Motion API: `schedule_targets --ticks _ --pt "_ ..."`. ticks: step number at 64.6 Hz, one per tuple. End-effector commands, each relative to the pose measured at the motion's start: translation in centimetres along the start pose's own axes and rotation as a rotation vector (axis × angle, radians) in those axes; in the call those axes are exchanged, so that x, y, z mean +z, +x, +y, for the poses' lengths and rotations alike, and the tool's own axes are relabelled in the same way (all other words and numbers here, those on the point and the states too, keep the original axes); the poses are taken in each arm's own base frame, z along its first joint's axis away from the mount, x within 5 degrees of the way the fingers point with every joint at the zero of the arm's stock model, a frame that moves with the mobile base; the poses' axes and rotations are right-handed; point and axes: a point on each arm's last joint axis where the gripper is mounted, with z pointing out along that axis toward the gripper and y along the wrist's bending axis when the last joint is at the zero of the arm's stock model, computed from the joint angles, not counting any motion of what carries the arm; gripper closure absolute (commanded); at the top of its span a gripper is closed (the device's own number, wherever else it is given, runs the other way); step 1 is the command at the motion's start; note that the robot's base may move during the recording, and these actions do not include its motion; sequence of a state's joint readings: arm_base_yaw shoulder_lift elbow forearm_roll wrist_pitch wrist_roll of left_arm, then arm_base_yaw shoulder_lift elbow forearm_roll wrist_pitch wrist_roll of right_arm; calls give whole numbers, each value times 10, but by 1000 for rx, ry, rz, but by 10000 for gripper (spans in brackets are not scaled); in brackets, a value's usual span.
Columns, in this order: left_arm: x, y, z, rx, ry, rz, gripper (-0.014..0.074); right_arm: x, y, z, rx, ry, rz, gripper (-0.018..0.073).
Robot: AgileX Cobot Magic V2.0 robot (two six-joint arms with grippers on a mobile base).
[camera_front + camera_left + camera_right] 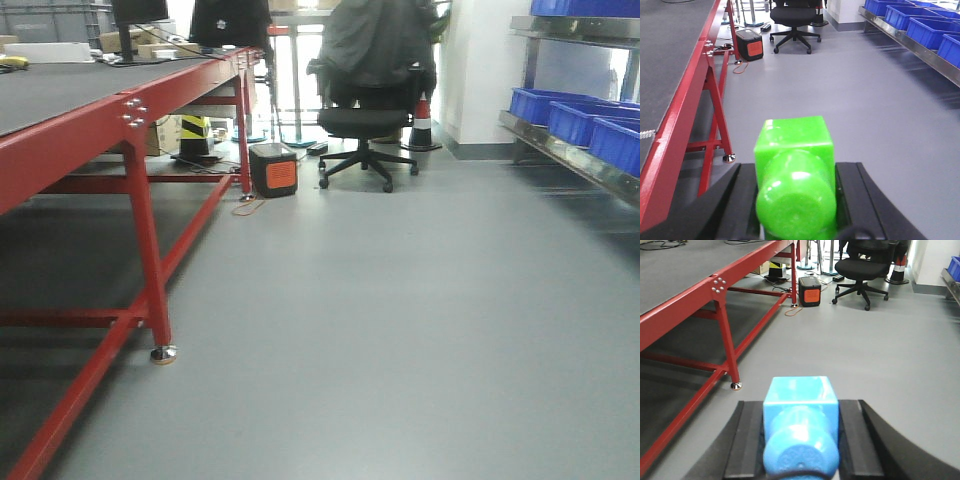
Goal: Grab block from conveyor and place in blue bin
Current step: 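Drive the base toward the shelf rack of blue bins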
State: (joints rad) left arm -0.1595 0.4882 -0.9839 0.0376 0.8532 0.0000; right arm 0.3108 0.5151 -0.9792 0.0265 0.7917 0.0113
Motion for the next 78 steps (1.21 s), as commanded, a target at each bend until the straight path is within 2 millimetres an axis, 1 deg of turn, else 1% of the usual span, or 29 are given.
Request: schedule_targets --ticks 1,78 --pt "-1 -3 0 -12 9 -19 707 -2 -3 0 -5 -2 -23 715" --pt "-2 -3 0 -12 9 -22 707 -2 -3 0 -5 -2 -23 715"
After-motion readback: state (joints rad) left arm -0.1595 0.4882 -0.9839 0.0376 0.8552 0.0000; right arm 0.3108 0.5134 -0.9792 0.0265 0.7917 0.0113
